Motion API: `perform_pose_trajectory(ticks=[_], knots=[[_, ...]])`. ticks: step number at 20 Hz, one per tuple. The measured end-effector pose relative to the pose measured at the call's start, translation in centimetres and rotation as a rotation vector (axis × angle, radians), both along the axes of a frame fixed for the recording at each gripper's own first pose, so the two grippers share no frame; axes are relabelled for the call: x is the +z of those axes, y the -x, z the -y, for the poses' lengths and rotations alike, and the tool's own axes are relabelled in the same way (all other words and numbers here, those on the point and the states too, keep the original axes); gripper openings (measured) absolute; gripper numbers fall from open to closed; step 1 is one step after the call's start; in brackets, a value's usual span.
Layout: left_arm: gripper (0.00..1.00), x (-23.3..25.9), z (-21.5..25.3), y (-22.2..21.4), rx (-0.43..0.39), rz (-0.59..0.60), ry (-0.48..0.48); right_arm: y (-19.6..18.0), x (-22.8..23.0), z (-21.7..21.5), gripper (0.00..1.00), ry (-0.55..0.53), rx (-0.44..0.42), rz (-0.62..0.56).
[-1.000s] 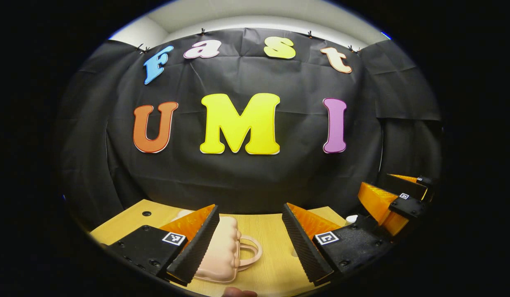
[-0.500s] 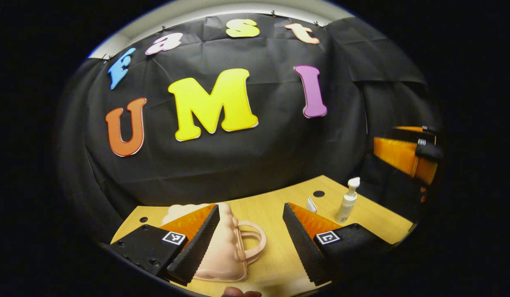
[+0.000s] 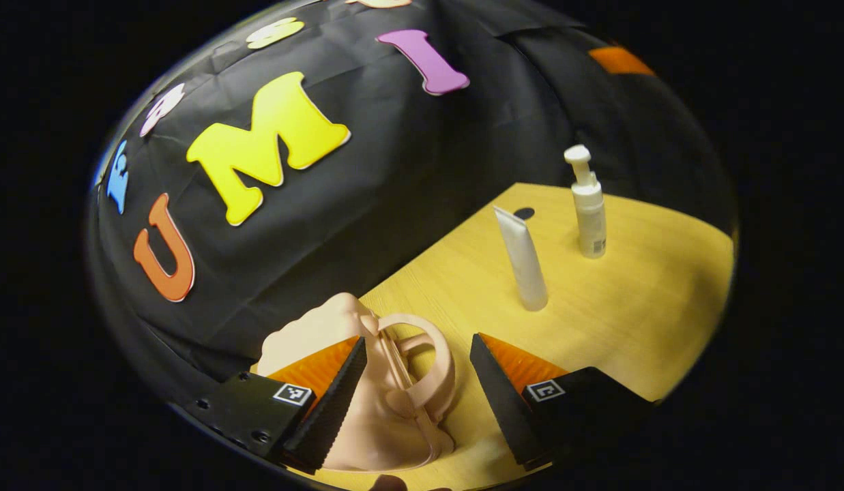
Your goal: First open the suitcase, pack the skin care products into it, and then close the suitcase.
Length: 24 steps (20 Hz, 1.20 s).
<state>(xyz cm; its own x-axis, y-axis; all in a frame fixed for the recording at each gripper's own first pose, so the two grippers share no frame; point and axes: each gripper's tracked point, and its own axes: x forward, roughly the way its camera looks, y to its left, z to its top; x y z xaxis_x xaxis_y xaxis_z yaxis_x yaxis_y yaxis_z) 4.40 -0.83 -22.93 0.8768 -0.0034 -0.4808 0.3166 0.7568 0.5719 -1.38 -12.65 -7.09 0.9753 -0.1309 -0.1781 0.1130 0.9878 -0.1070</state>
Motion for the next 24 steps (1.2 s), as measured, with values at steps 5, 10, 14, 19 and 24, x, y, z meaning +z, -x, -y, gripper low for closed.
perform_pose_trajectory(ticks=[5,10,14,19,24], knots=[[0.82,-2.9,-1.3,-1.6,0.018,-0.061,-0.107,0.2,-0.6,1.4,0.81,0.002,-0.022,-0.016],[0.59,-4.7,-1.9,-2.7,0.025,-0.108,-0.176,0.8,-1.1,2.3,0.81,-0.004,-0.044,-0.028],[0.39,-5.3,-1.7,-2.9,0.030,-0.126,-0.157,1.5,-1.6,1.9,0.81,0.000,-0.038,-0.043],[0.29,-4.9,-1.3,-2.8,0.052,-0.139,-0.117,1.7,-1.2,0.5,0.81,-0.013,-0.013,-0.033],[0.15,-2.1,-1.3,-2.7,0.087,-0.083,-0.044,1.5,0.2,-0.8,0.81,-0.004,0.004,0.002]])
